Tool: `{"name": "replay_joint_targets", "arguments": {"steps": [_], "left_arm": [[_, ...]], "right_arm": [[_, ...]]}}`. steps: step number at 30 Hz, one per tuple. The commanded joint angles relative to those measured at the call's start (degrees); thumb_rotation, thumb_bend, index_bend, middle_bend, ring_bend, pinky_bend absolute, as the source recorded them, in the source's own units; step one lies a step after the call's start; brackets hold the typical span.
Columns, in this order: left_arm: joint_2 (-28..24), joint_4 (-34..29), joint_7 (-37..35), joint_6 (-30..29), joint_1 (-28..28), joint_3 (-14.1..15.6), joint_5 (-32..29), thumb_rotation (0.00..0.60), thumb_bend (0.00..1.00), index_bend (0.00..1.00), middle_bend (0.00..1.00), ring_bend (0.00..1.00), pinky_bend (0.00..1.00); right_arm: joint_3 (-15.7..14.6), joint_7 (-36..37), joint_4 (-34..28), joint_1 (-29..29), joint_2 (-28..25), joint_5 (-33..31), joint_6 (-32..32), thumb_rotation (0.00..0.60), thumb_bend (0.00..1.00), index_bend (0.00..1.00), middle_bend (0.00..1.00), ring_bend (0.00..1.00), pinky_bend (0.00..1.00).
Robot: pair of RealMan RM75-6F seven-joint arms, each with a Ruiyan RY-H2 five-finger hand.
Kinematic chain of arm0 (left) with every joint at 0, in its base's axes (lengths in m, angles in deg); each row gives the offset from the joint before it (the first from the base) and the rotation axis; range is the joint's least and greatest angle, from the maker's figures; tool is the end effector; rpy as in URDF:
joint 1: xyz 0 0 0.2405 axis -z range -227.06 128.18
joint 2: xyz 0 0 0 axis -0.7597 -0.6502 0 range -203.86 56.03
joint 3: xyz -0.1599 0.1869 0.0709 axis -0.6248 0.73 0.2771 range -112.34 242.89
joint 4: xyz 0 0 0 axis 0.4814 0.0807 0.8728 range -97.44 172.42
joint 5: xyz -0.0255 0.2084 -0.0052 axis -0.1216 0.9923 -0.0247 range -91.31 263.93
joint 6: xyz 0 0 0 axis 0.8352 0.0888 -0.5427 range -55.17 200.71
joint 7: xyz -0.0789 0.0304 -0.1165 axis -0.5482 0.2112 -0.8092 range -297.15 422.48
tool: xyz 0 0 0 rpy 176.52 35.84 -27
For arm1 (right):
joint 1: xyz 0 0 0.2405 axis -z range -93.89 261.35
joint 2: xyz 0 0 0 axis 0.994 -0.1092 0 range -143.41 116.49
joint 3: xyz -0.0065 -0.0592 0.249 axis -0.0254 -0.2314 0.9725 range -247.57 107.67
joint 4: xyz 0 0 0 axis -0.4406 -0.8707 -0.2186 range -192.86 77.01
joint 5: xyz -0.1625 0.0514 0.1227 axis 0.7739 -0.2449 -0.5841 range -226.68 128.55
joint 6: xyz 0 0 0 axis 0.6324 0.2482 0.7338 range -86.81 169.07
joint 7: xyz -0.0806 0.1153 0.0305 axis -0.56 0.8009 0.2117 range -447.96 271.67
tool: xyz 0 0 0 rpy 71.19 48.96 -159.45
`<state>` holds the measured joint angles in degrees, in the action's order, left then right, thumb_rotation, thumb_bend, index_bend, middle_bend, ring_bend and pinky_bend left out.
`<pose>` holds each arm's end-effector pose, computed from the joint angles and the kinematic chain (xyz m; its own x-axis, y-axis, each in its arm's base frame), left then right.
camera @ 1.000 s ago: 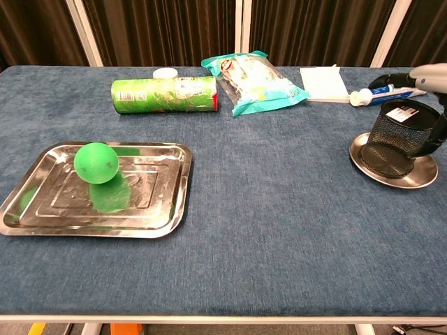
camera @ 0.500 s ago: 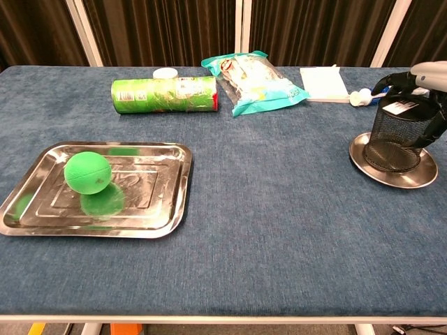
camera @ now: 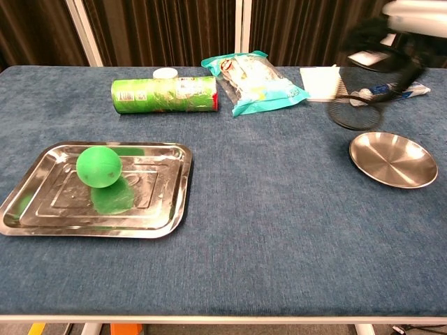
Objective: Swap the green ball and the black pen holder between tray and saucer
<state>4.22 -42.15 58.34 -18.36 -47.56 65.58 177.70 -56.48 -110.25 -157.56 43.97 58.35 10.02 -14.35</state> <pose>-0.3209 0.1535 0.0993 0.3063 -0.0225 0.9517 0.9499 -0.0575 -0.3071 -0.1513 -0.3448 0.0714 0.4456 -0.2130 0.8695 -0.8747 -0.3105 0.3722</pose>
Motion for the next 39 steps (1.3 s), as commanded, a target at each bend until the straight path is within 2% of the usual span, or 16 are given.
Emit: {"name": "replay_joint_targets", "arguments": {"steps": [1, 10, 16, 20, 22, 24, 27, 33, 39], "left_arm": [[0.02, 0.19, -0.14, -0.17, -0.08, -0.02, 0.0, 0.6, 0.17, 0.15, 0.11, 0.05, 0.16], [0.0, 0.71, -0.48, -0.38, -0.06, -0.19, 0.05, 0.6, 0.17, 0.15, 0.11, 0.05, 0.16], [-0.11, 0.8, -0.67, -0.39, -0.11, -0.18, 0.02, 0.6, 0.17, 0.15, 0.11, 0.05, 0.16], [-0.15, 0.95, -0.83, -0.48, -0.14, -0.21, 0.02, 0.6, 0.17, 0.15, 0.11, 0.05, 0.16], [-0.23, 0.96, -0.89, -0.54, -0.12, -0.27, 0.05, 0.6, 0.17, 0.15, 0.11, 0.05, 0.16], [-0.33, 0.9, -0.92, -0.51, -0.03, -0.33, 0.09, 0.6, 0.17, 0.15, 0.11, 0.05, 0.16], [-0.33, 0.72, -0.62, -0.39, 0.16, -0.34, 0.29, 0.6, 0.17, 0.15, 0.11, 0.05, 0.16], [-0.83, -1.12, 1.0, 0.25, 1.36, -0.6, 1.39, 0.6, 0.17, 0.15, 0.11, 0.05, 0.16], [-2.43, -6.25, 5.76, 5.77, 5.86, -0.58, 3.87, 0.6, 0.17, 0.15, 0.11, 0.05, 0.18]], "right_arm": [[1.21, -1.58, 1.71, -3.41, 3.88, -1.21, 1.71, 0.6, 0.14, 0.23, 0.32, 0.25, 0.54], [1.7, -3.3, 11.86, -9.91, 16.38, -3.15, 3.22, 0.6, 0.14, 0.23, 0.31, 0.25, 0.52], [1.89, -3.83, 17.29, -12.87, 21.01, -5.48, 5.57, 0.6, 0.14, 0.21, 0.28, 0.24, 0.47], [1.29, -3.71, 18.7, -13.99, 21.9, -6.46, 7.52, 0.6, 0.1, 0.12, 0.24, 0.17, 0.4], [1.08, -3.13, 18.4, -13.99, 21.53, -6.16, 7.81, 0.6, 0.06, 0.05, 0.19, 0.1, 0.33], [0.86, -2.34, 17.8, -13.79, 20.77, -5.57, 7.85, 0.6, 0.01, 0.0, 0.1, 0.02, 0.21], [0.92, -0.7, 16.48, -13.16, 19.52, -4.82, 7.4, 0.6, 0.0, 0.0, 0.02, 0.0, 0.11], [0.89, 3.1, 9.77, -9.55, 13.94, -0.74, 2.71, 0.6, 0.0, 0.0, 0.0, 0.0, 0.11], [0.31, 9.75, -1.08, -0.5, 0.61, 6.99, -7.37, 0.6, 0.0, 0.0, 0.0, 0.0, 0.1]]}}
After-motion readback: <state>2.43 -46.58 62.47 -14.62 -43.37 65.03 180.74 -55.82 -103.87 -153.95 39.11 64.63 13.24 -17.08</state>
